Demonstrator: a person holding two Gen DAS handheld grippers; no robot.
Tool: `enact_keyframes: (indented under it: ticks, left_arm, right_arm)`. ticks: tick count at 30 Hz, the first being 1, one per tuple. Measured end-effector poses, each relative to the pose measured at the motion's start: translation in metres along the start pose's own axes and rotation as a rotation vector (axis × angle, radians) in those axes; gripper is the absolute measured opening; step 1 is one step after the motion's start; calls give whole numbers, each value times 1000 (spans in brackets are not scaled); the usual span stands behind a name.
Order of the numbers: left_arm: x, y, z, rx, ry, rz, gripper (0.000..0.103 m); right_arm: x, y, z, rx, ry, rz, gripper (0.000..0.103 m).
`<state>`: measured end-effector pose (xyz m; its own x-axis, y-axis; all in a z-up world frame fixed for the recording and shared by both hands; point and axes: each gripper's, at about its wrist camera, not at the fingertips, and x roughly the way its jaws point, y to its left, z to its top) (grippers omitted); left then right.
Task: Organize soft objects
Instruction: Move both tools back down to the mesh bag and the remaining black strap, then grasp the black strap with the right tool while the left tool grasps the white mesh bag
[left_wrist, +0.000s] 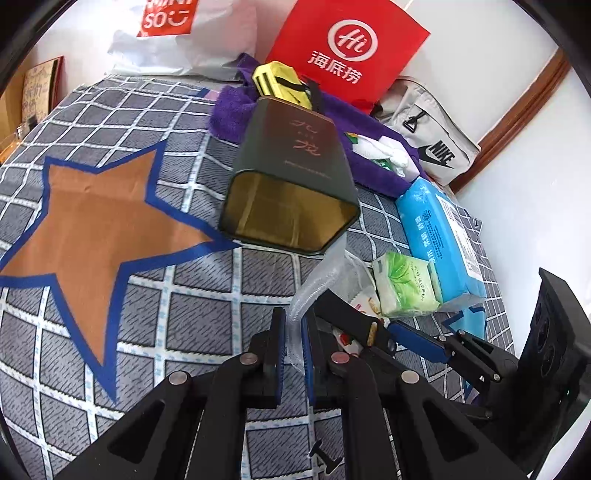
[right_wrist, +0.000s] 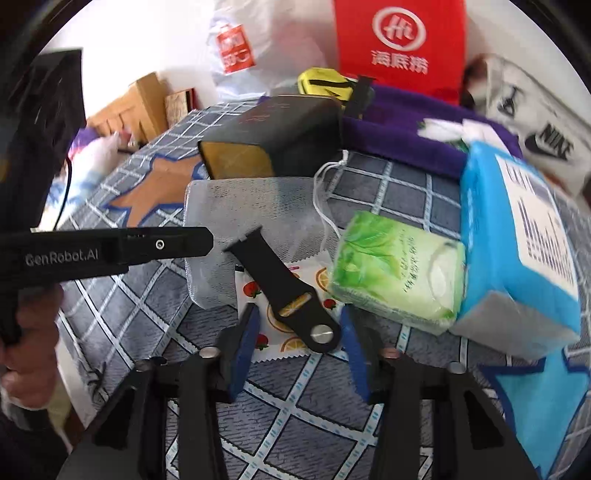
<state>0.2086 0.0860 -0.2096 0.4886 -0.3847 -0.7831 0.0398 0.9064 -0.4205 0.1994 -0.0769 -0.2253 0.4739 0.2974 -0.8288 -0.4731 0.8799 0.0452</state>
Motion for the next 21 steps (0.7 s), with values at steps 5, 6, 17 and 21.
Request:
enact_keyframes:
  ticks: [5, 6, 17, 21]
  left_arm:
    - [-6, 8, -4, -19, -3, 22, 9]
    - [-6, 9, -4, -24, -2, 23, 9]
    - [-23, 26, -19, -90, -19, 98, 9]
    - [-36, 34, -28, -106, -19, 150, 9]
  right_arm:
    - [-10, 3, -10, -35, 11, -5, 32]
    - [-15, 2, -14, -30, 19, -4, 32]
    - [-81, -40, -68, 67, -12, -87, 32]
    - [-97, -76, -90, 176, 3, -166, 33]
